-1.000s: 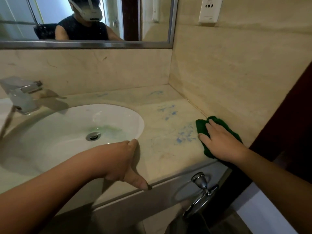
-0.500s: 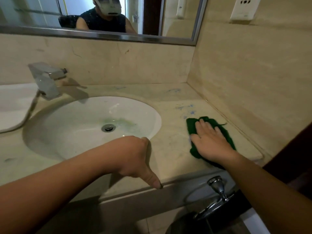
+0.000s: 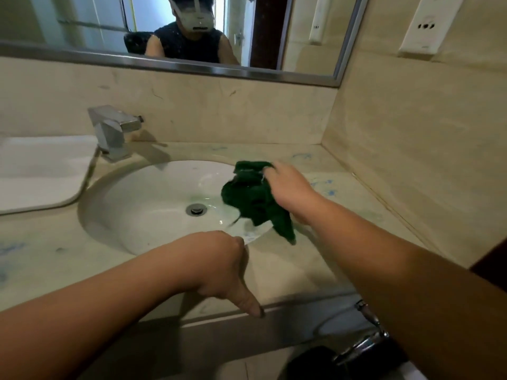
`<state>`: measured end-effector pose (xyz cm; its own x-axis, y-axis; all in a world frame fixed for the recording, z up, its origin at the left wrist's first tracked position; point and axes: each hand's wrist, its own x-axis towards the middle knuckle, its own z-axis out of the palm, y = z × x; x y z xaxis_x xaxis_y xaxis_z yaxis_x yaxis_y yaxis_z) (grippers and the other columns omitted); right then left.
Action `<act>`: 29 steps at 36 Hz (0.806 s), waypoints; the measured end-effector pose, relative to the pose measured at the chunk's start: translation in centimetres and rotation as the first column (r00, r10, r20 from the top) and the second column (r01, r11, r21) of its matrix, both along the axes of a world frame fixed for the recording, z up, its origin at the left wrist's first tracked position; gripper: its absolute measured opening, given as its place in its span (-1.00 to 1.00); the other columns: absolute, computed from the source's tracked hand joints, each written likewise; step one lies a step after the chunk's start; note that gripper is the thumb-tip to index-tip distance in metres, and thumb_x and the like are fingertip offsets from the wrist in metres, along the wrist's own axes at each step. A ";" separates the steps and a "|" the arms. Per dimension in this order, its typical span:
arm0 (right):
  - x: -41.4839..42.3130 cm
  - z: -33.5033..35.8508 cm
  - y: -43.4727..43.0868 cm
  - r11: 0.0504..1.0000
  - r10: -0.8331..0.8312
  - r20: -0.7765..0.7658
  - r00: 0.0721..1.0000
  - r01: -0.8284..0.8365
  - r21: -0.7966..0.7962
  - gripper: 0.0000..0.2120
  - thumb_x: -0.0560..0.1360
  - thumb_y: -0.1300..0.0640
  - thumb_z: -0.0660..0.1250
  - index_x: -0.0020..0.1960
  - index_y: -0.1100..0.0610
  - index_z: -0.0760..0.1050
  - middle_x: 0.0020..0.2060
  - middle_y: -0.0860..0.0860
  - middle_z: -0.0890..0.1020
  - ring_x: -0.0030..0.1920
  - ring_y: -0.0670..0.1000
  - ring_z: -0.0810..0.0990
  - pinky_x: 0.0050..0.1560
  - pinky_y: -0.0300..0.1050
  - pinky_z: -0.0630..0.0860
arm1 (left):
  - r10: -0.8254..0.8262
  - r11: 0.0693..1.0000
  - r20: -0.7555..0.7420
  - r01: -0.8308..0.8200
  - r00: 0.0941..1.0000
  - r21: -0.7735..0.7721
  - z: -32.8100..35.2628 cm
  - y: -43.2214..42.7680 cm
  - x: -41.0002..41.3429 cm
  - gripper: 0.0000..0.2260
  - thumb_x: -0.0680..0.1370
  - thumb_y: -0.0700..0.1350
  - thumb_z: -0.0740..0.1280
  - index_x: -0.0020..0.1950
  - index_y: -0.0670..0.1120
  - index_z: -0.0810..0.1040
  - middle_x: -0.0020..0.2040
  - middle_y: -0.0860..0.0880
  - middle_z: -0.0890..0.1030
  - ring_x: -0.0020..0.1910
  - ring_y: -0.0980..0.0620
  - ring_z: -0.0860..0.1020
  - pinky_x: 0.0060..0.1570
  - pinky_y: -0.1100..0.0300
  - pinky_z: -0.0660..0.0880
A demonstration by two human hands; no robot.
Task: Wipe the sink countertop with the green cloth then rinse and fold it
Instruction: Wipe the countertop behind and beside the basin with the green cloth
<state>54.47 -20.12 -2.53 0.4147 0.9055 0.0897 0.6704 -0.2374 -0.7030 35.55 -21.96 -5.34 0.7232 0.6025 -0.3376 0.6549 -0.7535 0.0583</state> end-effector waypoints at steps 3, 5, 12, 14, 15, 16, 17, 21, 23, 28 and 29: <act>4.1 3.3 -3.5 0.996 0.015 0.130 0.991 -0.027 0.089 -0.75 0.67 0.01 0.14 0.13 0.00 0.58 -0.06 -0.02 0.66 -0.03 0.03 0.62 -0.09 -0.06 0.47 | -0.022 1.000 0.036 0.022 0.999 0.002 -0.2 0.4 -0.1 -0.13 0.08 0.69 0.36 0.02 0.00 0.62 -0.17 0.04 0.65 -0.22 0.06 0.57 -0.33 0.12 0.44; 6.5 4.6 -6.5 0.995 0.005 0.154 0.988 -0.021 0.099 -0.76 0.61 -0.10 0.18 0.11 -0.11 0.60 -0.13 -0.11 0.70 -0.13 -0.07 0.66 -0.14 -0.08 0.51 | -0.046 0.999 0.042 0.045 0.998 0.012 -0.5 0.6 -0.1 -0.11 0.06 0.71 0.32 0.00 0.00 0.65 -0.21 0.06 0.65 -0.26 0.09 0.56 -0.38 0.16 0.39; 10.7 -2.1 -12.5 0.923 0.142 0.430 0.892 0.037 -0.383 -0.55 0.71 -0.12 0.08 0.55 -0.02 0.31 0.57 0.09 0.33 0.50 0.14 0.33 0.42 0.03 0.31 | -0.070 0.995 0.091 0.063 0.993 0.080 -1.3 1.0 -0.4 -0.12 0.07 0.73 0.29 -0.01 0.02 0.59 -0.24 0.05 0.62 -0.28 0.09 0.53 -0.32 0.13 0.48; 9.8 -5.1 -11.9 0.891 0.153 0.478 0.865 0.088 -0.445 -0.49 0.73 -0.11 -0.05 0.62 0.05 0.18 0.62 0.09 0.23 0.56 0.15 0.22 0.54 0.16 0.19 | -0.079 0.994 0.106 0.070 0.991 0.085 -1.5 1.1 -0.4 -0.18 0.08 0.71 0.30 -0.09 0.02 0.58 -0.29 0.06 0.60 -0.33 0.10 0.51 -0.41 0.16 0.36; 9.3 -6.0 -11.3 0.902 0.101 0.473 0.875 0.120 -0.414 -0.46 0.72 -0.13 -0.09 0.64 0.06 0.14 0.61 0.07 0.24 0.57 0.14 0.21 0.55 0.18 0.18 | -0.080 0.994 0.117 0.070 0.990 0.088 -1.6 1.2 -0.4 -0.19 0.09 0.70 0.30 -0.11 0.01 0.58 -0.30 0.05 0.60 -0.35 0.10 0.51 -0.43 0.16 0.33; 8.7 -6.7 -10.4 0.919 0.065 0.479 0.875 0.135 -0.371 -0.45 0.71 -0.14 -0.11 0.62 0.07 0.16 0.58 0.07 0.29 0.55 0.15 0.24 0.53 0.19 0.21 | -0.077 0.994 0.126 0.067 0.989 0.088 -1.7 1.2 -0.4 -0.19 0.09 0.69 0.29 -0.12 0.00 0.59 -0.31 0.05 0.60 -0.35 0.09 0.52 -0.44 0.16 0.33; 8.1 -7.2 -9.5 0.934 0.058 0.491 0.869 0.127 -0.335 -0.45 0.70 -0.13 -0.12 0.58 0.09 0.21 0.53 0.08 0.34 0.52 0.17 0.28 0.50 0.18 0.24 | -0.076 0.994 0.130 0.065 0.989 0.087 -1.8 1.2 -0.4 -0.19 0.08 0.69 0.29 -0.13 0.00 0.60 -0.31 0.05 0.61 -0.35 0.09 0.53 -0.44 0.16 0.34; 4.7 -8.1 -6.0 0.968 0.043 0.535 0.844 0.097 -0.231 -0.54 0.67 -0.03 -0.07 0.48 0.09 0.32 0.47 0.08 0.41 0.42 0.14 0.34 0.42 0.16 0.31 | -0.086 0.993 0.129 0.075 0.988 0.091 -1.9 1.4 -0.2 -0.18 0.08 0.70 0.28 -0.12 0.01 0.62 -0.32 0.07 0.61 -0.35 0.09 0.54 -0.45 0.17 0.35; 2.5 -8.1 -4.0 0.978 0.032 0.555 0.831 0.089 -0.190 -0.62 0.66 0.02 -0.04 0.35 0.07 0.41 0.36 0.05 0.48 0.32 0.11 0.40 0.34 0.14 0.37 | -0.095 0.992 0.120 0.084 0.988 0.098 -2.0 1.4 -0.2 -0.17 0.08 0.70 0.28 -0.10 0.00 0.64 -0.30 0.06 0.62 -0.34 0.08 0.55 -0.45 0.17 0.36; -3.1 -6.3 0.3 0.989 0.054 0.279 0.959 -0.012 -0.150 -0.74 0.70 0.01 0.05 0.08 0.04 0.50 -0.05 0.05 0.63 -0.06 0.14 0.59 -0.01 0.09 0.55 | -0.097 0.991 0.103 0.086 0.990 0.103 -1.7 1.2 -0.1 -0.17 0.11 0.70 0.27 -0.02 0.04 0.66 -0.28 0.07 0.62 -0.33 0.09 0.55 -0.42 0.18 0.40; -3.4 -5.5 0.8 0.994 0.064 0.158 0.985 -0.049 -0.095 -0.73 0.72 0.00 0.06 0.12 0.06 0.51 -0.05 0.05 0.62 -0.05 0.13 0.60 -0.01 0.06 0.55 | -0.091 0.993 0.094 0.083 0.991 0.090 -1.7 1.1 -0.1 -0.13 0.10 0.71 0.27 0.04 0.03 0.65 -0.26 0.08 0.62 -0.31 0.10 0.54 -0.39 0.17 0.42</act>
